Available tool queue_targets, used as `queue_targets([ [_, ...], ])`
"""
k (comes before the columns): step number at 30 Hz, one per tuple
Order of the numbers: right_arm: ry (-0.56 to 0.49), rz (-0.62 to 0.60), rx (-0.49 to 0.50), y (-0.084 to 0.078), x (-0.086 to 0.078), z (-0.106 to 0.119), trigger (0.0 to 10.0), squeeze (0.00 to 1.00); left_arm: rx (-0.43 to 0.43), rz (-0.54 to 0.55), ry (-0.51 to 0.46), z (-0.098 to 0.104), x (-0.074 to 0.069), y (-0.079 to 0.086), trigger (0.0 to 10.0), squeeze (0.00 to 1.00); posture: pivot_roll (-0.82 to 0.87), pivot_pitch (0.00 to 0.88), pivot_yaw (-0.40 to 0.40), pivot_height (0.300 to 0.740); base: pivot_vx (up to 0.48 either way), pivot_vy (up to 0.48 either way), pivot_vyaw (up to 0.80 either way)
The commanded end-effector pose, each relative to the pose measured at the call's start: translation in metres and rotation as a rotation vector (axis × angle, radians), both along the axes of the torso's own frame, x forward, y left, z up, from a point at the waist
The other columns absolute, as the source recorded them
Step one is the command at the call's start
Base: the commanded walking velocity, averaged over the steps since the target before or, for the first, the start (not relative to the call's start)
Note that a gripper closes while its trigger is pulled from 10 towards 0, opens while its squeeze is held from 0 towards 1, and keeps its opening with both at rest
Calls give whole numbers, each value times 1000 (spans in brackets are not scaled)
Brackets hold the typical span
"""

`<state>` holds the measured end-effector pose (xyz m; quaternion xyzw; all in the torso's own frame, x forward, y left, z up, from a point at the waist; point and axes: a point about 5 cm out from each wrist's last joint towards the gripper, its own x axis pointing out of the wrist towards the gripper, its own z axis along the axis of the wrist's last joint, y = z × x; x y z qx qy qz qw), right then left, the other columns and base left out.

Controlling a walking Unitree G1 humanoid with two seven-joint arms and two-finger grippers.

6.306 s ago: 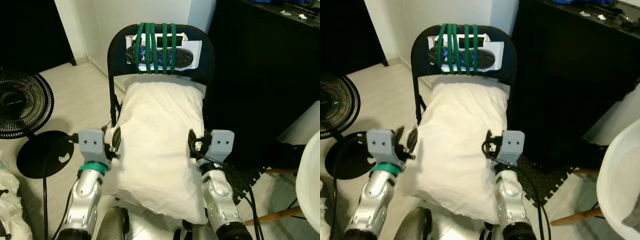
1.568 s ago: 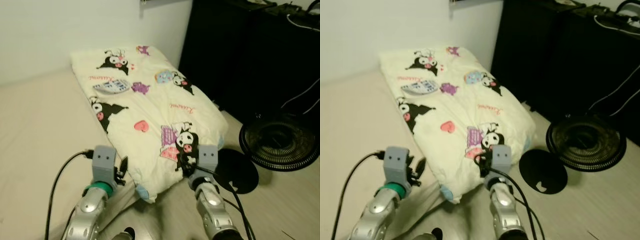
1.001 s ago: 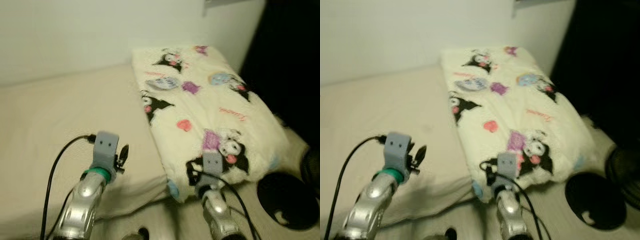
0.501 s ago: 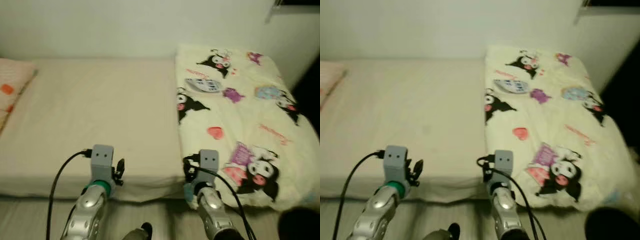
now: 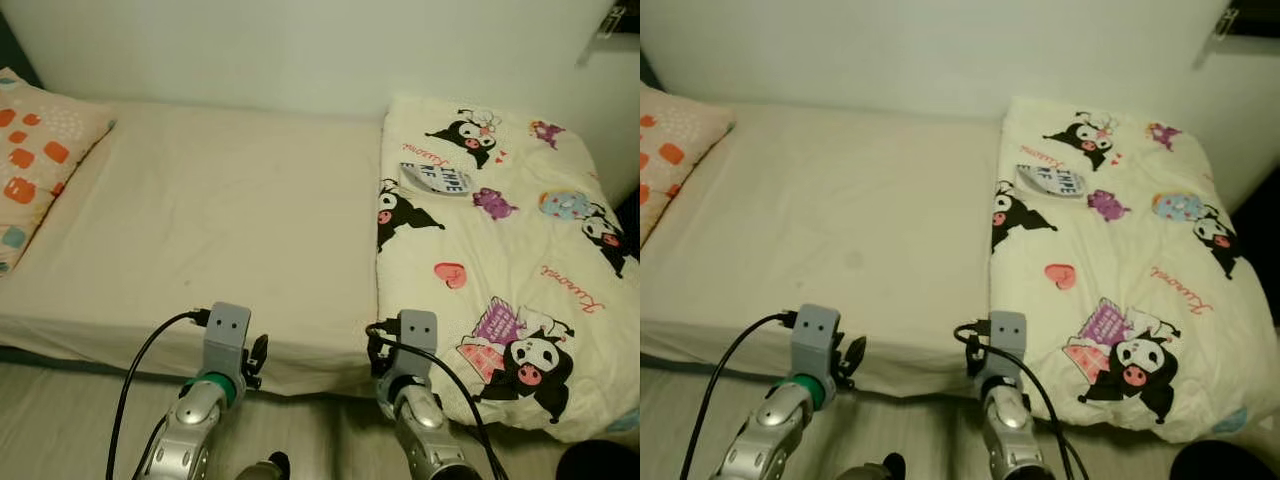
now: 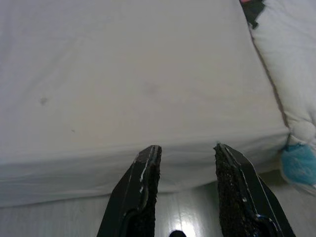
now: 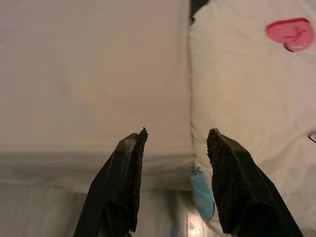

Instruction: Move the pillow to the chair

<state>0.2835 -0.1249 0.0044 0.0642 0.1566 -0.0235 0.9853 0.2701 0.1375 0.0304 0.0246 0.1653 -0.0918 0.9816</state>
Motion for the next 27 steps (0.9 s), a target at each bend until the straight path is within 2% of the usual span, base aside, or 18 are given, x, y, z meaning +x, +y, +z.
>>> queue_targets([
  [1,30,-19,12,-1,-7,-7,10000,0,-19,7,14,-6,-6,1,10000,0,180,11,64,740,0,0,0],
  [10,30,-23,9,-2,-6,-7,10000,0,-29,4,6,-3,-4,-6,10000,0,179,16,60,740,0,0,0],
  [19,31,-24,11,-3,-5,-6,10000,0,-33,1,-2,-2,-5,-8,10000,0,185,19,56,740,0,368,0],
  [27,33,-16,13,0,-5,-7,10000,0,-25,11,-7,-2,-5,-3,10000,0,185,22,55,740,0,419,0],
])
